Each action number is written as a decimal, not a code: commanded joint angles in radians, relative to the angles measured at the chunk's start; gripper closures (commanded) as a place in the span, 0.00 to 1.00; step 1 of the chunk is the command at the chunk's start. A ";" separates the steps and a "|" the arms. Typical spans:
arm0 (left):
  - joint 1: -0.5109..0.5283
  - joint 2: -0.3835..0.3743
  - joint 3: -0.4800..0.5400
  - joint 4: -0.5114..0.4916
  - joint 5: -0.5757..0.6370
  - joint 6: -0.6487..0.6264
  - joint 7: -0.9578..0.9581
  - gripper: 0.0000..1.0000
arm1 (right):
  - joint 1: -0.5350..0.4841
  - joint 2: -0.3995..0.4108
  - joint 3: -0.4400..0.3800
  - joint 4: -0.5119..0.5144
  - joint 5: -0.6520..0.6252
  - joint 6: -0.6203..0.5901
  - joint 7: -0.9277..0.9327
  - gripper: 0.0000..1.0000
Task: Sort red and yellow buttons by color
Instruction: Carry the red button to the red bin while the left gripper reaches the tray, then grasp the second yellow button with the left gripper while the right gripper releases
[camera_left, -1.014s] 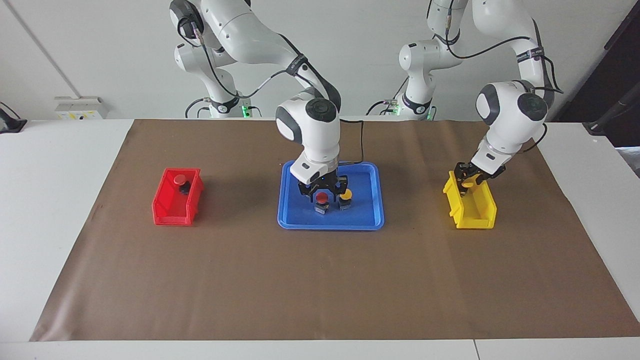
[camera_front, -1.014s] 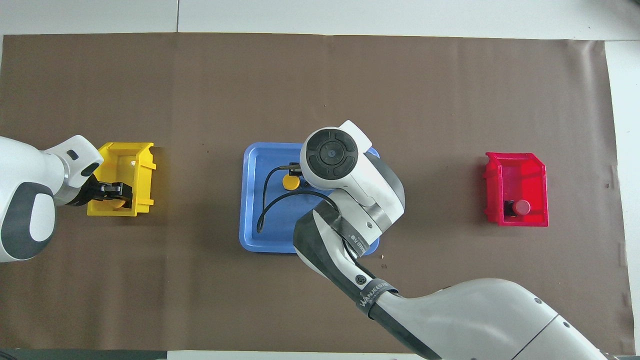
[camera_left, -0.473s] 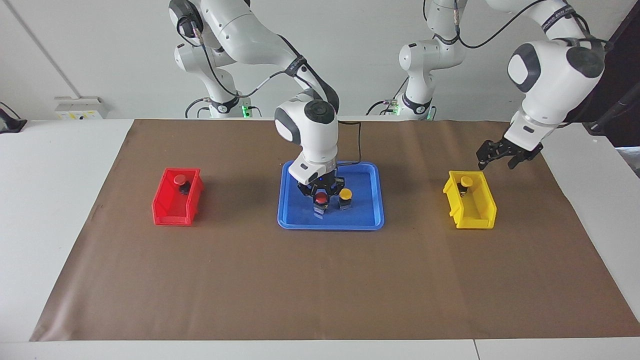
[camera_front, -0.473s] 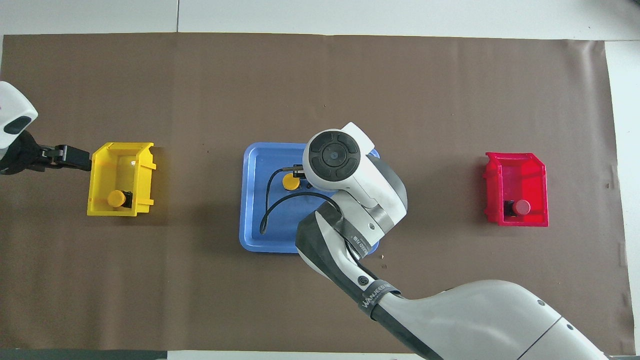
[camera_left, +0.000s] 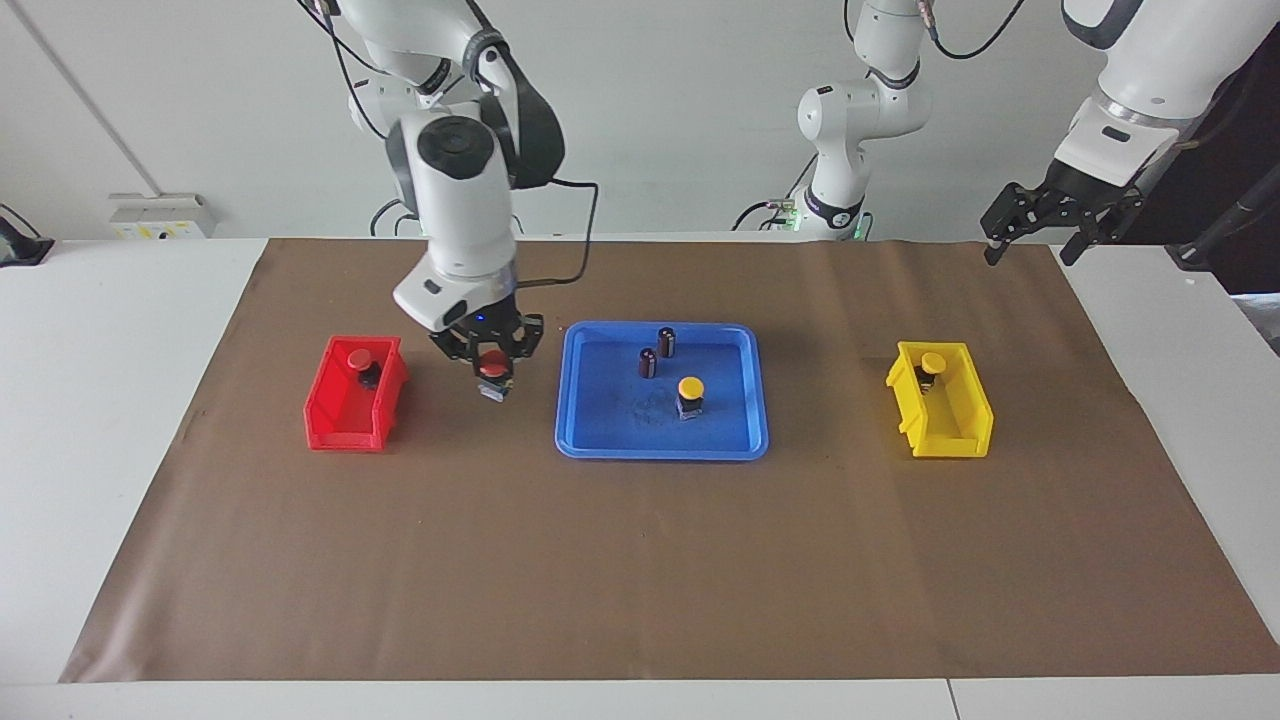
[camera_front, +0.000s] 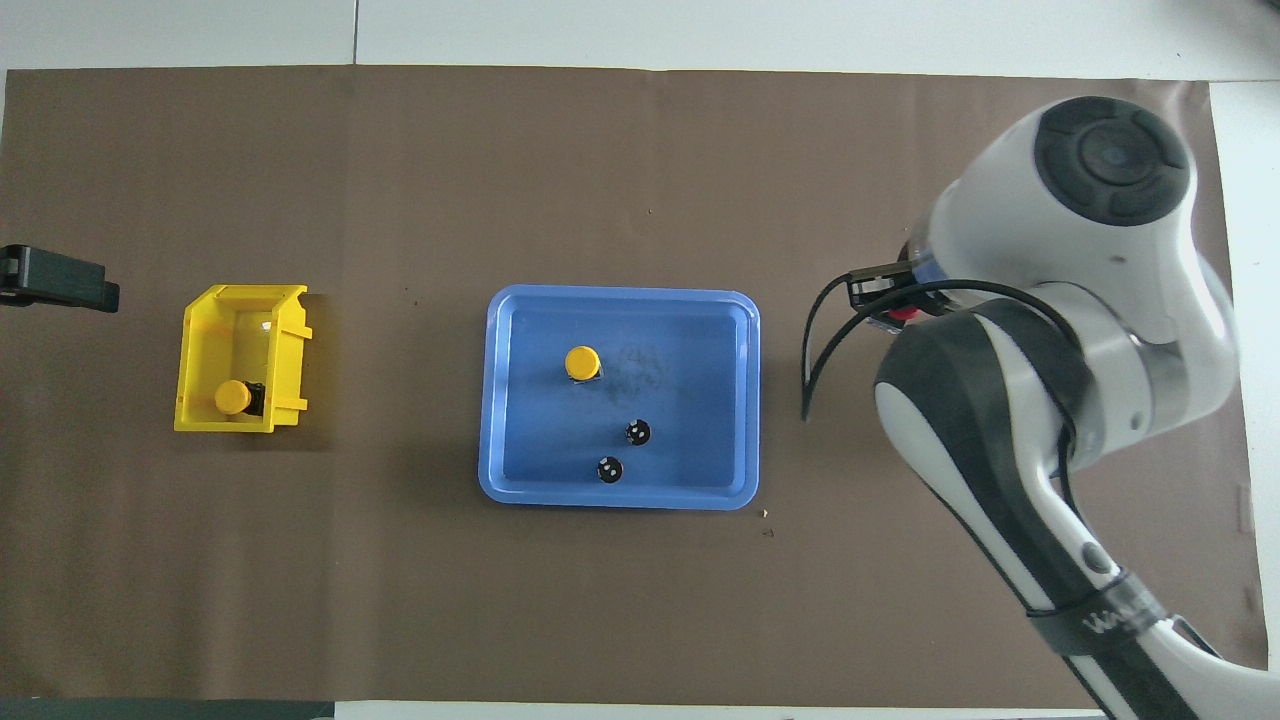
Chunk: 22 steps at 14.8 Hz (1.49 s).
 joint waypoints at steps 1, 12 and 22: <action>-0.170 0.018 0.002 -0.189 -0.013 0.237 -0.232 0.00 | -0.156 -0.063 0.014 -0.138 0.034 0.107 -0.235 0.89; -0.571 0.321 0.007 -0.180 0.001 0.512 -0.748 0.06 | -0.296 -0.110 0.008 -0.413 0.046 0.401 -0.443 0.89; -0.591 0.376 0.006 -0.190 0.011 0.550 -0.788 0.41 | -0.311 -0.060 0.008 -0.509 0.051 0.594 -0.417 0.89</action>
